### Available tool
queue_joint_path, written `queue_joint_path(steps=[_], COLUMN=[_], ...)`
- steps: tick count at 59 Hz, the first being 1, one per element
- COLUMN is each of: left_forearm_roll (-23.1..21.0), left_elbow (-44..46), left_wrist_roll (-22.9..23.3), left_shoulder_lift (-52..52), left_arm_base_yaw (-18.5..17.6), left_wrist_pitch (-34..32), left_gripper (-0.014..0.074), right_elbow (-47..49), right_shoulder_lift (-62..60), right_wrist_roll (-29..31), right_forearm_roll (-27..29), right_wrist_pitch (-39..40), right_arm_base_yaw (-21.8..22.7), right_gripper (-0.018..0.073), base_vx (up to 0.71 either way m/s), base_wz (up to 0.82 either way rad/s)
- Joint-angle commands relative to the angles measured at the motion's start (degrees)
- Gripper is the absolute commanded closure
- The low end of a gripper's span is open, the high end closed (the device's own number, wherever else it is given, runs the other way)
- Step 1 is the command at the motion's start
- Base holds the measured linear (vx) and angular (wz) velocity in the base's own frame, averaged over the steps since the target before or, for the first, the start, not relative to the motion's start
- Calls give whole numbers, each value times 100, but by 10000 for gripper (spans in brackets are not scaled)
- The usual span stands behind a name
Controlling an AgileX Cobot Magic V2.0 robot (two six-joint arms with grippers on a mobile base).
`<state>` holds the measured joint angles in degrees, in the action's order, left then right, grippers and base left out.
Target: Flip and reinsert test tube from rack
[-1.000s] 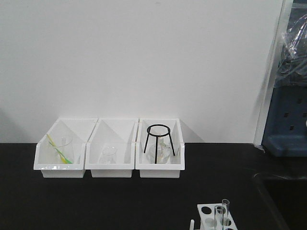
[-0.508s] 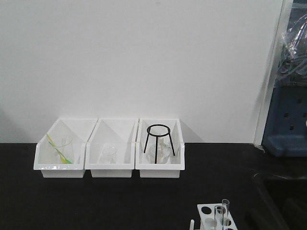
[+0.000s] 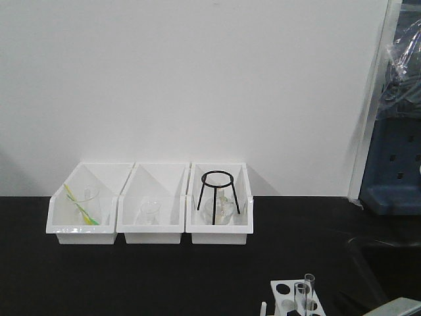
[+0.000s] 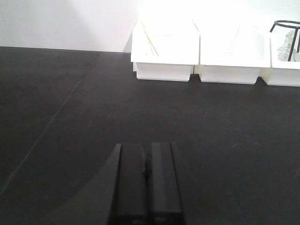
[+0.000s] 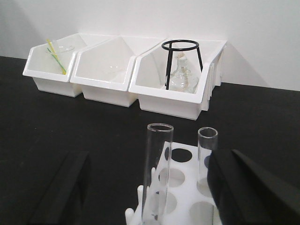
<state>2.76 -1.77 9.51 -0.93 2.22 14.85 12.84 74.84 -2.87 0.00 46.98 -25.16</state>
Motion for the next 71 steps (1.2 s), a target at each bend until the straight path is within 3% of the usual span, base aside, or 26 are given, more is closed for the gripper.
queue_joint_path(steps=[1,22,36,44,59,71], left_forearm_roll=[-26,-26,-26,-26,-26,-26], left_elbow=[-12,-12,-12,-12,-12,-12], left_wrist_roll=[2,2,2,2,2,2], left_shoulder_lift=[-57,-57,-57,-57,-57,-57], left_arm_base_yaw=[-24,-24,-24,-24,-24,-24], left_wrist_pitch=[-453,-453,-453,-453,-453,-453], left_gripper=[603,603,603,603,603,603], right_elbow=[205,694,705,705,705,705], right_shoulder_lift=[259,1240,1532,1615,1615,1495], right_wrist_roll=[47,32,32,32,49,49], right_forearm_roll=[-44,-66,-58,-58,-63,-69], right_wrist_pitch=[858,1093,1317,1450,1446,1405], right_arm_base_yaw=[-7,-7,-7,-7,-7,-7], right_gripper=[-1,3,84,210,573,572], base_vx=[0,0,0,0,0,0], base_wz=[0,0,0,0,0,0])
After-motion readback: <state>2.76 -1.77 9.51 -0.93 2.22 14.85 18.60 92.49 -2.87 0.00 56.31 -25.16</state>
